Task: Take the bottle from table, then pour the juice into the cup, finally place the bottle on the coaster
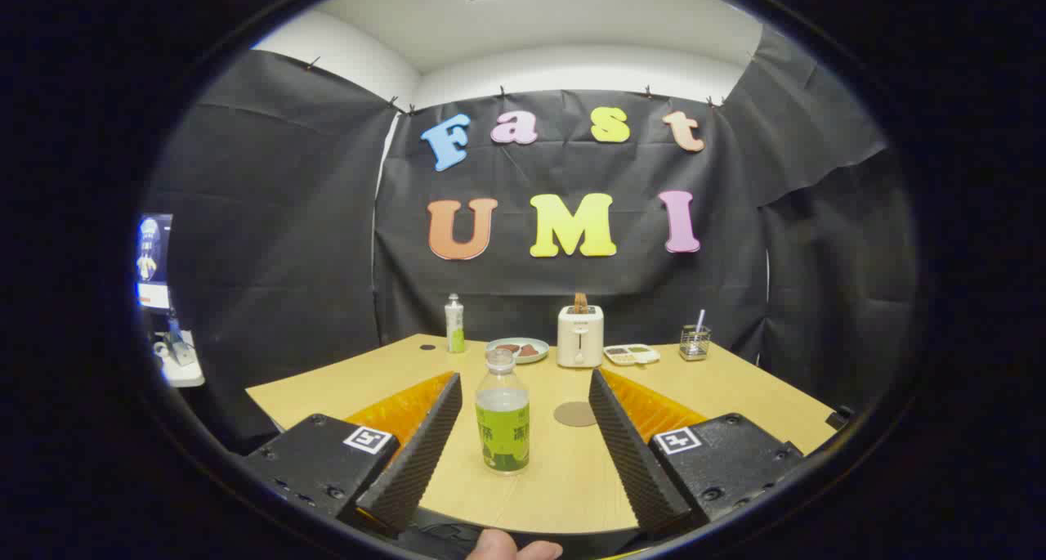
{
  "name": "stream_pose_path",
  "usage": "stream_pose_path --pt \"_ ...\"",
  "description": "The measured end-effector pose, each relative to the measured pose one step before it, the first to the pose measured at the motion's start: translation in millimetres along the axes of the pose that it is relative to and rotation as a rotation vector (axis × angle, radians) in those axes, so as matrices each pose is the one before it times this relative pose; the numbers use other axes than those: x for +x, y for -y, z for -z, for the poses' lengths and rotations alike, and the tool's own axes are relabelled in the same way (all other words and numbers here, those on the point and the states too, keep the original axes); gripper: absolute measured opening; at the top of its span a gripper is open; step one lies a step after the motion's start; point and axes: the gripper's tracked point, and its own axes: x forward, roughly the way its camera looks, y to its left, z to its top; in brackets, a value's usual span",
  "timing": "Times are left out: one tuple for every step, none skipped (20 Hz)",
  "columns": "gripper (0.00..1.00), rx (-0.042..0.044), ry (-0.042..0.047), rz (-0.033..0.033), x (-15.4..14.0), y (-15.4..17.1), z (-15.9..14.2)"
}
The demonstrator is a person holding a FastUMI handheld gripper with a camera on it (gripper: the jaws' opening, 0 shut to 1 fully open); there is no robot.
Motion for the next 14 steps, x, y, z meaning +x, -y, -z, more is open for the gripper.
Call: stream_pose_path --pt "1.00 -0.00022 -0.00722 -0.00178 1.16 -1.16 2.04" --pt "1.00 0.00062 -0.00327 -0.00735 0.46 -3.08 2.03" --pt "1.00 -0.00007 -0.00093 -0.00549 0.45 -2.14 -0.02" --pt "1.00 -0.00325 -0.00213 -0.00219 0.62 -0.43 0.25" --pt "1.00 -0.00475 -0.00159 0.00126 0.46 -0.09 -1.07" --pt "1.00 -0.00474 0.00211 0.00157 -0.79 0.17 -0.58" --pt "1.00 -0.00160 0.00051 -0.00059 0.08 -1.11 -1.01" --pt "1.00 -0.00100 0.00305 0.00085 -0.55 -0.82 0.75" --pt "1.00 0.00088 0.00445 0.00260 -0.77 -0.69 -1.58" --pt "1.00 -0.00049 0.00229 -0.00308 -0.38 -2.05 0.71" --pt "1.00 -0.00330 0.00140 -0.00522 -0.76 -2.84 -0.41" --pt "1.00 -0.00500 -0.00058 -0.00148 -0.48 -1.46 0.86" --pt "1.00 -0.00521 -0.00034 0.00001 -0.86 -0.90 0.23" --pt "1.00 -0.00283 0.00447 -0.00070 -0.59 -0.71 -0.60"
